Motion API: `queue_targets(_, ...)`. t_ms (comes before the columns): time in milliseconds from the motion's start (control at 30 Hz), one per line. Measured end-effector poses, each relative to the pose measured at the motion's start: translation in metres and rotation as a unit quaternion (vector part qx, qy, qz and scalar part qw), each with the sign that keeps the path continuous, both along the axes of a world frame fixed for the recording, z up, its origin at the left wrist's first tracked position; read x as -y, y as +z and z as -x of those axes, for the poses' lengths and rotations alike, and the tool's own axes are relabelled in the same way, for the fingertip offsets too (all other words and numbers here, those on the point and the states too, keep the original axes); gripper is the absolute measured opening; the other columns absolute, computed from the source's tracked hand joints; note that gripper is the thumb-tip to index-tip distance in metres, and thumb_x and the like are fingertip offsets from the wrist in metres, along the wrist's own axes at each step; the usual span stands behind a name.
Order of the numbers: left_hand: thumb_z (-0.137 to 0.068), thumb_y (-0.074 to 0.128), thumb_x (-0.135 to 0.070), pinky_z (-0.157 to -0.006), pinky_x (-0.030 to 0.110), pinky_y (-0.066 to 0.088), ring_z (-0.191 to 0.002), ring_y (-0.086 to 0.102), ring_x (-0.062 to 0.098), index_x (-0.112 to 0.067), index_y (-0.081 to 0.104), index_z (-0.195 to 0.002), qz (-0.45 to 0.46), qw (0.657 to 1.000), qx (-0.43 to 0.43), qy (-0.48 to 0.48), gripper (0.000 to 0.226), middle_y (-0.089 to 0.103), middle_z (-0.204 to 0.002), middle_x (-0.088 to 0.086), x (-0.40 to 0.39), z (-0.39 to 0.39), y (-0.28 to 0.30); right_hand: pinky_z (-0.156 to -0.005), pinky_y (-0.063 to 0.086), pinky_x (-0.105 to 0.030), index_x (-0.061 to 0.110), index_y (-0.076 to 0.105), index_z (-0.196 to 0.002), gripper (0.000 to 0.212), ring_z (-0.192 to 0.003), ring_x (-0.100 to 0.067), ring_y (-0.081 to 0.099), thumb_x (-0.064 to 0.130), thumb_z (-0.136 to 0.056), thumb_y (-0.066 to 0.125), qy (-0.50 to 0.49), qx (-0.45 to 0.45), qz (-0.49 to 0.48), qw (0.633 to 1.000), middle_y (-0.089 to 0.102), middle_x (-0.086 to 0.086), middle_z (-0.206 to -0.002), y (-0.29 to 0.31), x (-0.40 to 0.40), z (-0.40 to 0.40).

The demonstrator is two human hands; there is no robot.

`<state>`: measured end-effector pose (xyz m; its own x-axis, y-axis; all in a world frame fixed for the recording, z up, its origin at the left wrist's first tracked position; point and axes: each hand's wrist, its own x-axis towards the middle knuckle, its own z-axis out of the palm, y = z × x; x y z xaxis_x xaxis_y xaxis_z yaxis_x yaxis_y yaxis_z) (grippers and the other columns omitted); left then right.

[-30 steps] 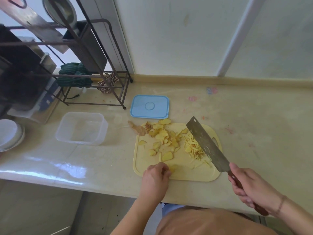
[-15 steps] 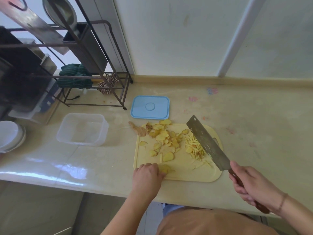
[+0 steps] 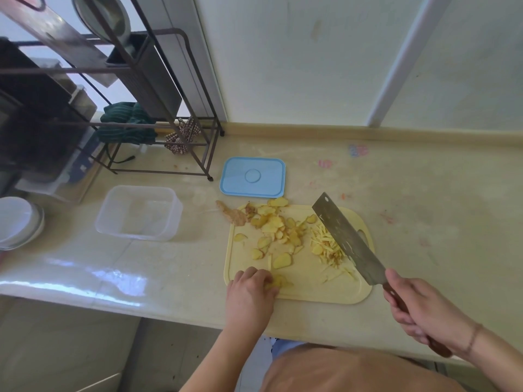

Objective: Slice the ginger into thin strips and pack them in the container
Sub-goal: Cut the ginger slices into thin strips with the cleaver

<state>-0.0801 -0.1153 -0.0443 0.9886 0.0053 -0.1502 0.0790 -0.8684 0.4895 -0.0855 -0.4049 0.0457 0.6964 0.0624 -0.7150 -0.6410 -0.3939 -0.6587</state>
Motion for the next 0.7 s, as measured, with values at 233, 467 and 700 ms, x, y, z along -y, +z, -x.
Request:
queue_targets(233, -0.083, 0.071, -0.018, -0.077, 0.031, 0.048, -0.084, 0.054, 0.016, -0.021, 0.066, -0.099, 0.043, 0.998, -0.036, -0.004, 0.016, 0.061, -0.084, -0.011, 0.007, -0.002, 0.006, -0.039, 0.024, -0.019, 0.013, 0.041, -0.068, 0.071, -0.040, -0.015, 0.023, 0.084, -0.062, 0.043, -0.003, -0.003, -0.001, 1.000, 0.030, -0.004, -0.053, -0.003, 0.001, 0.001)
queue_targets(467, -0.083, 0.079, -0.020, -0.064, 0.006, 0.040, -0.073, 0.054, -0.004, -0.031, 0.070, -0.092, 0.195, 0.975, -0.092, 0.051, 0.017, 0.063, -0.083, -0.015, 0.023, -0.034, 0.024, -0.040, 0.024, -0.019, 0.014, 0.041, -0.067, 0.079, -0.041, -0.015, 0.022, 0.092, -0.054, 0.045, -0.006, -0.002, 0.002, 1.000, 0.030, -0.004, -0.053, -0.004, 0.002, 0.003)
queue_targets(700, -0.083, 0.077, -0.023, -0.082, 0.039, 0.050, -0.086, 0.064, 0.023, -0.019, 0.077, -0.099, 0.056, 0.998, 0.015, 0.000, 0.016, 0.073, -0.085, -0.004, 0.015, -0.049, 0.003, -0.040, 0.023, -0.019, 0.014, 0.042, -0.068, 0.076, -0.042, -0.014, 0.022, 0.090, -0.059, 0.044, -0.009, 0.005, 0.000, 1.000, 0.029, -0.006, -0.055, -0.004, 0.002, 0.005)
